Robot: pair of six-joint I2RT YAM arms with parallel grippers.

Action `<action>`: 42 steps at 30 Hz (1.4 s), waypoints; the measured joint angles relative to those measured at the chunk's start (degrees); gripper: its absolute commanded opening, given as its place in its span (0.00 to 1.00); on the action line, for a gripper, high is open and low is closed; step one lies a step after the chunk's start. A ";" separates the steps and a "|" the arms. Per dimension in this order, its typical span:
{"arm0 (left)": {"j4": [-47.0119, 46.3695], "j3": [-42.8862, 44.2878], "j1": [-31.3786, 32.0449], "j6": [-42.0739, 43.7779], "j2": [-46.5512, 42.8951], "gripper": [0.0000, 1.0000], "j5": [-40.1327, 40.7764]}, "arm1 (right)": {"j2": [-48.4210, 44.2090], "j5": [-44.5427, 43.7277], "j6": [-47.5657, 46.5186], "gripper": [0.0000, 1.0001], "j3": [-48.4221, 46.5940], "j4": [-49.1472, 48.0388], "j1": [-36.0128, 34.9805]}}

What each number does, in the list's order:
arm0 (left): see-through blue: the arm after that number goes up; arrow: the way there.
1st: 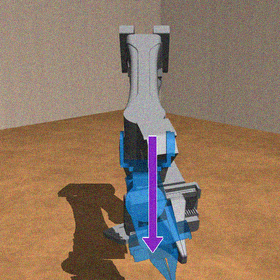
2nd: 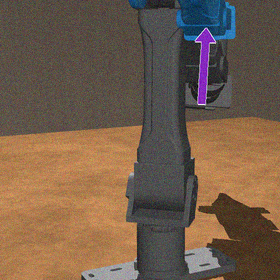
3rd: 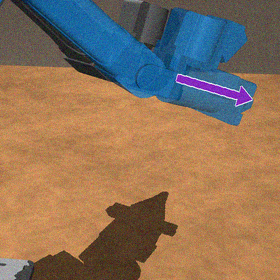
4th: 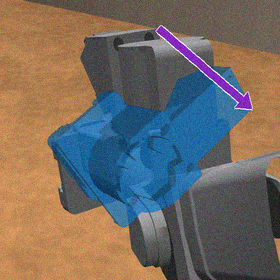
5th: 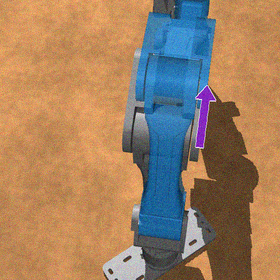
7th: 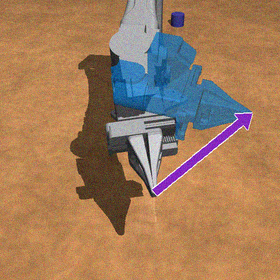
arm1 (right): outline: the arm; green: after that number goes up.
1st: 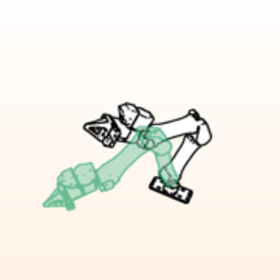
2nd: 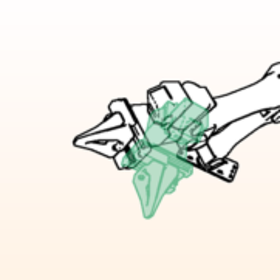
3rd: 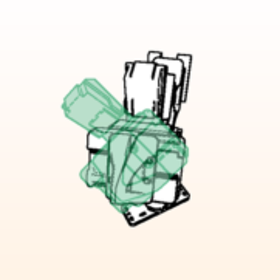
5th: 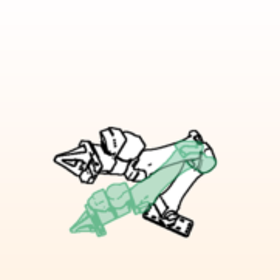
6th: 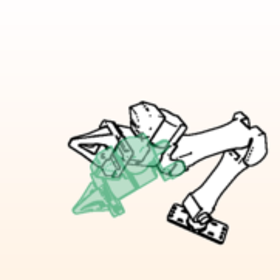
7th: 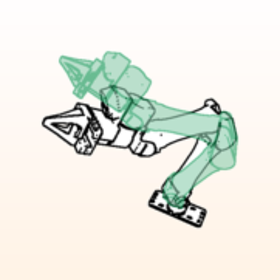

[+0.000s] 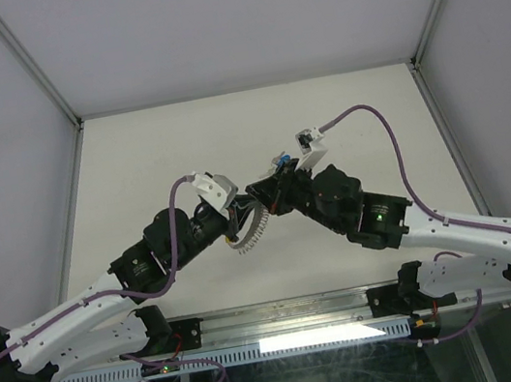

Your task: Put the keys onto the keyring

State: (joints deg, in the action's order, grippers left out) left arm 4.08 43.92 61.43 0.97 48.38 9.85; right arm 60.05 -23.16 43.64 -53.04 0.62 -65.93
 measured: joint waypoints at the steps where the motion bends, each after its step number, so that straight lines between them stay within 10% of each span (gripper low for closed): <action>1: 0.00 0.00 0.00 0.13 0.04 0.03 0.00 | -0.13 0.00 -0.07 0.00 0.00 0.22 -0.04; 36: 4.59 2.99 0.09 4.61 1.62 0.00 0.35 | 2.51 12.17 -6.08 0.00 -10.97 18.05 4.85; 42: 4.61 2.99 0.09 4.76 1.62 0.00 0.57 | 3.39 15.13 -6.25 0.13 -12.74 20.46 6.29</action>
State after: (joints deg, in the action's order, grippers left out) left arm 8.69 46.92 61.52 5.74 50.00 10.41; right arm 63.44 -8.03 37.39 -65.78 21.08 -59.64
